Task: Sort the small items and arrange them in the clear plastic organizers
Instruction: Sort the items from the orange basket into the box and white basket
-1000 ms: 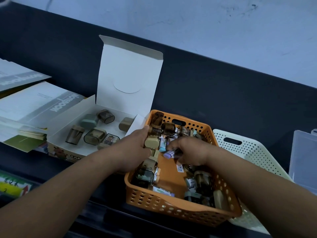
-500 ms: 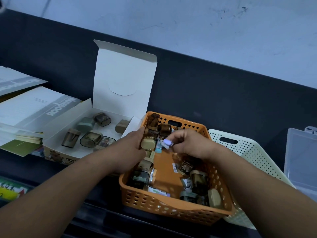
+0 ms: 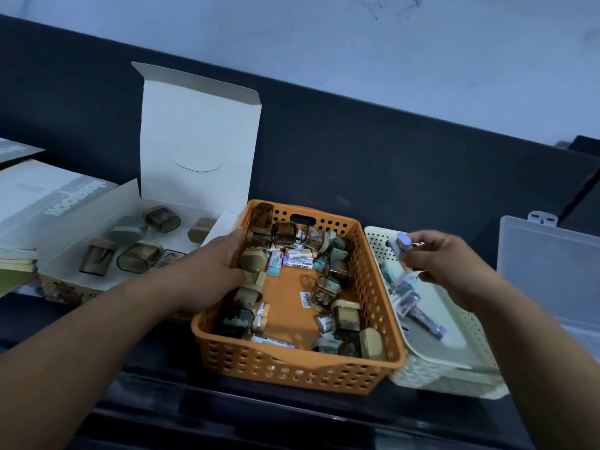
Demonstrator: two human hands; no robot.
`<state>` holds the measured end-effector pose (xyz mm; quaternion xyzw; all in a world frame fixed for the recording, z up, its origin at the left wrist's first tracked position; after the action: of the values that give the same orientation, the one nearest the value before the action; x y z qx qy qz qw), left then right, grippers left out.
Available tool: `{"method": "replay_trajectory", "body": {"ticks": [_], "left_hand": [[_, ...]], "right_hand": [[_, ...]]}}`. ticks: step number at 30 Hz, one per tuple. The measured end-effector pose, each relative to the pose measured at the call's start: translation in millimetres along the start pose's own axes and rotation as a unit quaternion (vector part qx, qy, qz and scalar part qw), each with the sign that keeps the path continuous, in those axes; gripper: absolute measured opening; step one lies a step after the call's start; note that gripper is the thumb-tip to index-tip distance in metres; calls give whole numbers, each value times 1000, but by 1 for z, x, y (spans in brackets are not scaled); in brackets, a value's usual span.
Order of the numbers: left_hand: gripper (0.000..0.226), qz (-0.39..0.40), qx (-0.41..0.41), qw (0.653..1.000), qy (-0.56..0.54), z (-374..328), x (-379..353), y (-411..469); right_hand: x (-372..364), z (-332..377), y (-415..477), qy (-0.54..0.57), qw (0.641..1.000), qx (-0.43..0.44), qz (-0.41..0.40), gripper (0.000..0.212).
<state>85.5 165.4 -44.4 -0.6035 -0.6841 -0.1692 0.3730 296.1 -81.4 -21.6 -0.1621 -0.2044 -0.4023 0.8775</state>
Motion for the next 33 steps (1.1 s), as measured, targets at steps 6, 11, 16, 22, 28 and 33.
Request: {"method": "replay_trajectory", "body": {"ticks": [6, 11, 16, 22, 28, 33], "left_hand": [[67, 14, 13, 999, 35, 8, 0, 6], [82, -71, -15, 976, 204, -27, 2, 7], [61, 46, -85, 976, 196, -70, -30, 38], [24, 157, -61, 955, 243, -77, -65, 75], [12, 86, -27, 979, 185, -64, -30, 59], [13, -3, -39, 993, 109, -45, 20, 20]], "right_hand": [[2, -16, -5, -218, 974, -50, -45, 51], [-30, 19, -15, -276, 959, 54, -22, 44], [-64, 35, -26, -201, 971, 114, 65, 32], [-69, 34, -32, -211, 966, 130, 79, 34], [-83, 50, -38, -425, 885, 106, 159, 43], [-116, 55, -29, -581, 760, 16, 292, 45]]}}
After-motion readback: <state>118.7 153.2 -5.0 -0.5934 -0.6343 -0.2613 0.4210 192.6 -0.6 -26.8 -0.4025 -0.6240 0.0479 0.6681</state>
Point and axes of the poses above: each hand's wrist, its own y-axis towards the middle knuckle, its own x-axis out of the back of the hand, z = x × y, the point moved 4 cm from there along y, towards the middle knuckle, and after that the axes turned 13 degrees about z, right-handed, at the moved point
